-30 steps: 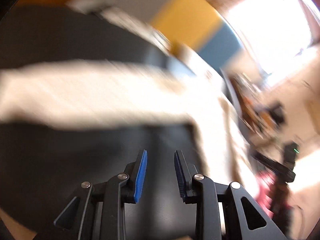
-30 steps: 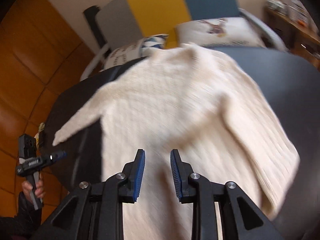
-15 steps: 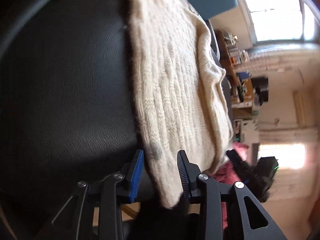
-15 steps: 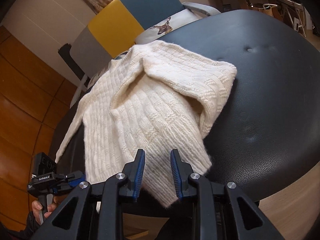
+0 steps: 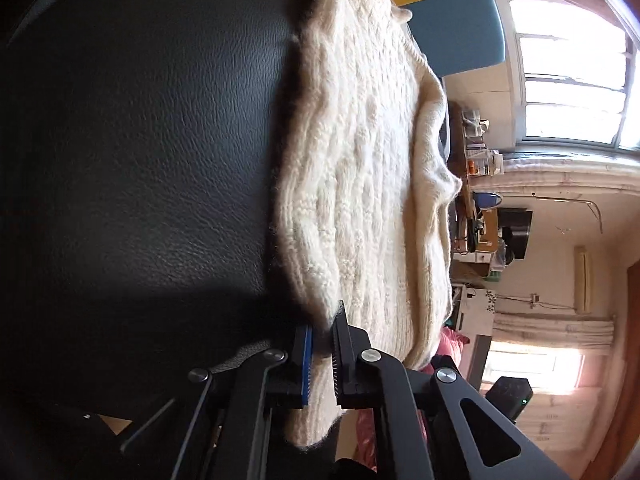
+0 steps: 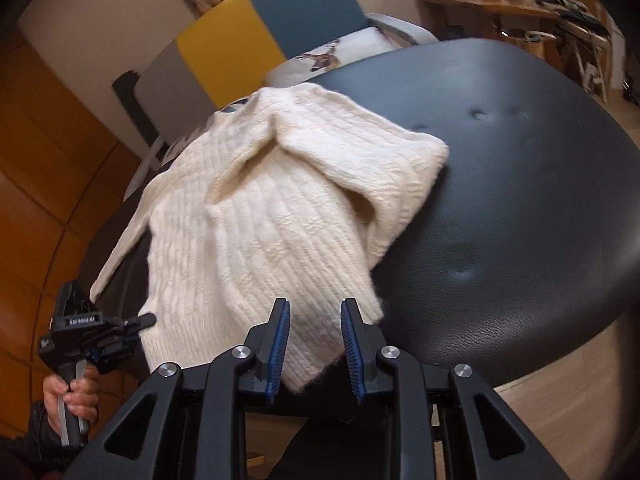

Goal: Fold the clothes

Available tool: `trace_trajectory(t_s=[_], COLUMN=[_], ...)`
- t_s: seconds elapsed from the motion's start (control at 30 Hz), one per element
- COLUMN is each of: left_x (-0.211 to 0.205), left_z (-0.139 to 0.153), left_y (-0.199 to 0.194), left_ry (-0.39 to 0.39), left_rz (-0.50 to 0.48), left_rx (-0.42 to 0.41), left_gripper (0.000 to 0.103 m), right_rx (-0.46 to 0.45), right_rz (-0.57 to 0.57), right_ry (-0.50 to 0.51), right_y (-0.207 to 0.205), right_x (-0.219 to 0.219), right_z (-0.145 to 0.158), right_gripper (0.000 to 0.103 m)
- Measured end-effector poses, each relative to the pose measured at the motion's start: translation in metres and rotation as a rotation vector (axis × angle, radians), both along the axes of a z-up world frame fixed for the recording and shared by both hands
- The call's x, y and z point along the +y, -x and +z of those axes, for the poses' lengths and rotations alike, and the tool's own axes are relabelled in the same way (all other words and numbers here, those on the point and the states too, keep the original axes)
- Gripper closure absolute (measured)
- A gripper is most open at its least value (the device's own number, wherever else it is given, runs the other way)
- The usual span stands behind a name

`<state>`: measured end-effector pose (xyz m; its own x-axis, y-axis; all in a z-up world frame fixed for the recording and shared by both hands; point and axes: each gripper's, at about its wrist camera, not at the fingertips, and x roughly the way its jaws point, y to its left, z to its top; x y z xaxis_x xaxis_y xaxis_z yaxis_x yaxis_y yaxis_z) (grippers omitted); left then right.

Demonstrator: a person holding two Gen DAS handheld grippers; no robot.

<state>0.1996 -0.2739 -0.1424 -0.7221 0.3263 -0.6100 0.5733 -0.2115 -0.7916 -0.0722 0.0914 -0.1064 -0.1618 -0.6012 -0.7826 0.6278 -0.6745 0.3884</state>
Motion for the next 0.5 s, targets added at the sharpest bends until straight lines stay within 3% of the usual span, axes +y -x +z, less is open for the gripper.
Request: trace_trajectory(t_s=[0.13, 0.23, 0.4, 0.5], left_x=[-0.005, -0.018, -0.034, -0.029], left_z=[0.014, 0.029, 0.026, 0.009], left_y=[-0.008, -0.030, -0.052, -0.051], left_ry=[0.055, 0.112, 0.179, 0.158], left_rz=[0.018, 0.070, 0.086, 0.062], left_rx=[0.019, 0.035, -0.010, -0.054], left_gripper=[0.095, 0.095, 0.095, 0.095], right_rx=[0.073, -0.017, -0.069, -0.099], right_rz=[-0.046, -0.166, -0.094, -0.090], right_ry=[-0.114, -0.037, 0.040, 0.043], right_y=[0.003, 0.024, 0.019, 0.004], right_x=[-0.014, 0.000, -0.012, -0.018], right_z=[0.000, -0.004, -0.006, -0.011], right_gripper=[0.075, 0.074, 0.074, 0.074])
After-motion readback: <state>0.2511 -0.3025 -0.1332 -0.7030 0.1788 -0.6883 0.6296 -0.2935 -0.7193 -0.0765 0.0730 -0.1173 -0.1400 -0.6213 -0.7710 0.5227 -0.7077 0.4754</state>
